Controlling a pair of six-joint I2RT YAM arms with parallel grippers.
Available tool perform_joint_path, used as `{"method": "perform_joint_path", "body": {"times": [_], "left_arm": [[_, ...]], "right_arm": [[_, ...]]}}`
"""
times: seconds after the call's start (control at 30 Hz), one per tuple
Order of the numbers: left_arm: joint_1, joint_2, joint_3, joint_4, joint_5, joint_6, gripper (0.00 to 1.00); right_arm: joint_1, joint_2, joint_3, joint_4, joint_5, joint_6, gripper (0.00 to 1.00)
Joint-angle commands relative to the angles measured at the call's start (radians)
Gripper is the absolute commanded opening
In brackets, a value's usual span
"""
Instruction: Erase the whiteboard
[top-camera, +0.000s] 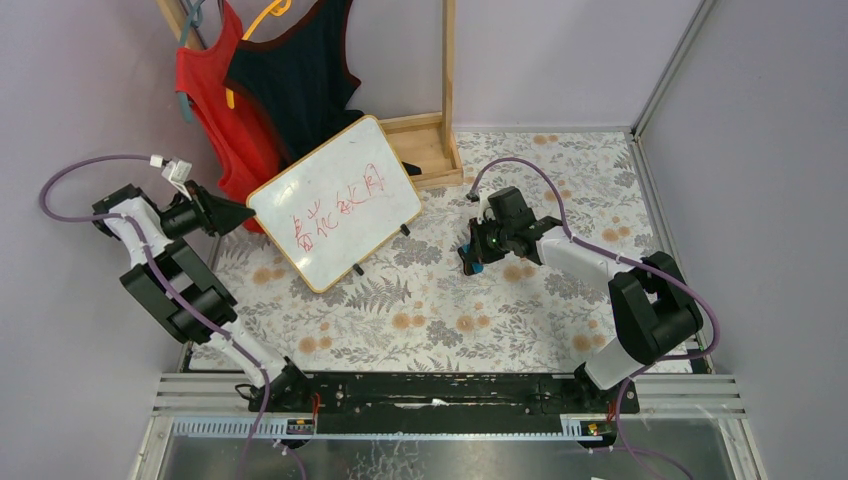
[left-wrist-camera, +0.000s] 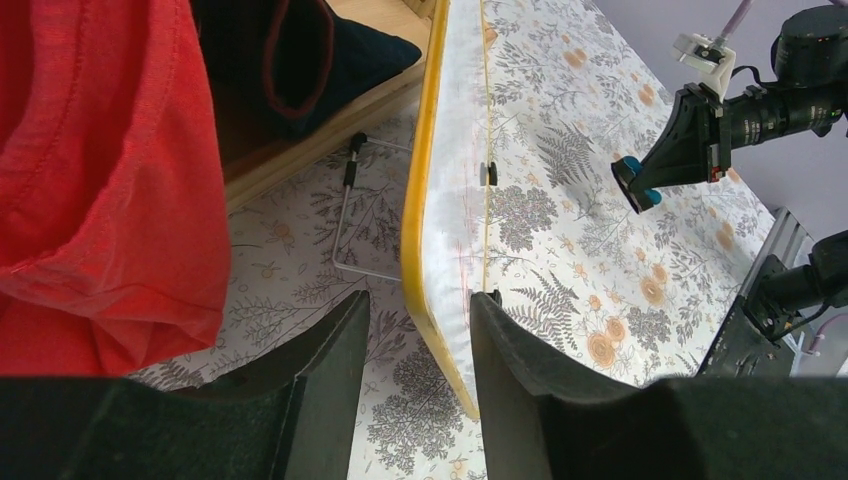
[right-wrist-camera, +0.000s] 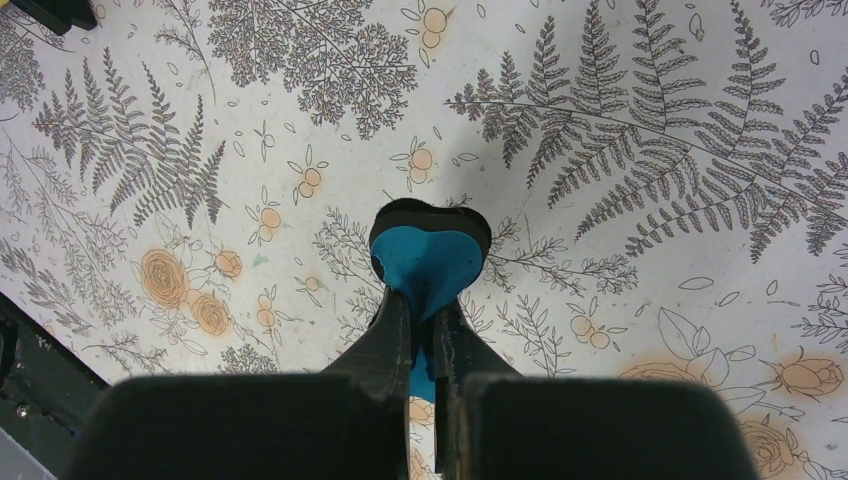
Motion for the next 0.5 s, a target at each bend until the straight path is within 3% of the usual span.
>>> {"method": "perform_joint_path", "body": {"times": [0.0, 0.47], "left_arm": [[-0.034, 0.031, 0.032, -0.025, 0.031, 0.01, 0.4], [-0.109, 0.082, 0.087, -0.025, 0.052, -0.015, 0.36]], "right_arm": [[0.006, -0.009, 0.035, 0.032, -0.023, -0.002, 0.0], [0.006, -0.019, 0.035, 0.032, -0.018, 0.002, 0.0]]}}
